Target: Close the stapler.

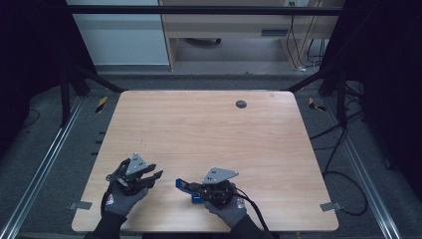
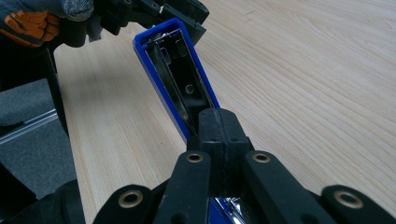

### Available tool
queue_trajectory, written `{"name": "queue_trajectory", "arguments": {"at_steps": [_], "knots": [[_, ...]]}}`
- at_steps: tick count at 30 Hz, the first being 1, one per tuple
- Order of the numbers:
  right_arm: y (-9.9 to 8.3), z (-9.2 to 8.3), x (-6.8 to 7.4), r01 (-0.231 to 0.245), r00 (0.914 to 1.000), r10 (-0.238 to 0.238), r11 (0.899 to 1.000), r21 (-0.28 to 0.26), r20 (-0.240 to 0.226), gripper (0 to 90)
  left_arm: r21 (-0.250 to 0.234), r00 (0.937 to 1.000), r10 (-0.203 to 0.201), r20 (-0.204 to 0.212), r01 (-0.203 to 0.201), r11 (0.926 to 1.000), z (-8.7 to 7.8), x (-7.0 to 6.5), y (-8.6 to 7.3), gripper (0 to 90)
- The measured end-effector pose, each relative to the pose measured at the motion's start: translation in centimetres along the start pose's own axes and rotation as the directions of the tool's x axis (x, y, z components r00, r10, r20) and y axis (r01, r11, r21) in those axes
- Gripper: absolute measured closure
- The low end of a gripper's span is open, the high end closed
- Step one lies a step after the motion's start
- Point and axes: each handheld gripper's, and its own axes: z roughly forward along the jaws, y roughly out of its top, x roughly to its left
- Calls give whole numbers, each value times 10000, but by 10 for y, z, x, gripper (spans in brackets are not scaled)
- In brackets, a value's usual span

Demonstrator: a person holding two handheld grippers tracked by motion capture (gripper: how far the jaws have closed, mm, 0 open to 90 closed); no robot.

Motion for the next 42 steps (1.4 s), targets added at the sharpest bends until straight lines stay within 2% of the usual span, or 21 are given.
{"name": "queue_trajectory", "arguments": {"at_steps": [5, 7, 13, 20, 28, 35, 38, 42], "knots": [[-1, -6, -3, -42, 10000, 42, 10000, -41, 87, 900, -61, 9998, -167, -141, 166, 9998, -2, 2, -2, 608], [-1, -9, -4, -64, 9998, 65, 10000, -73, 175, 900, -46, 9996, -276, -51, 275, 9996, -2, 2, -2, 608], [-3, -15, -9, -199, 9994, 204, 9997, -144, 295, 900, 53, 9999, -48, -114, 48, 10000, -2, 0, -2, 622], [-6, -21, -12, -280, 9988, 286, 9995, -170, 386, 900, 176, 9998, -47, -217, 51, 9998, -1, 1, -6, 622], [-9, -23, -13, -330, 9985, 335, 9994, -119, 434, 900, -130, 9977, -40, -678, 32, 9999, -6, 4, -7, 646], [-10, -27, -19, -485, 9973, 492, 9987, -148, 544, 900, -417, 9980, -98, -617, 73, 9991, -9, 4, -8, 682], [-10, -31, -23, -551, 9964, 566, 9982, -245, 632, 900, -390, 9985, -185, -516, 165, 9991, -9, 4, -9, 675], [-7, -38, -26, -626, 9953, 658, 9970, -455, 709, 900, -332, 9977, -124, -667, 102, 9994, -8, 3, -9, 668]]}}
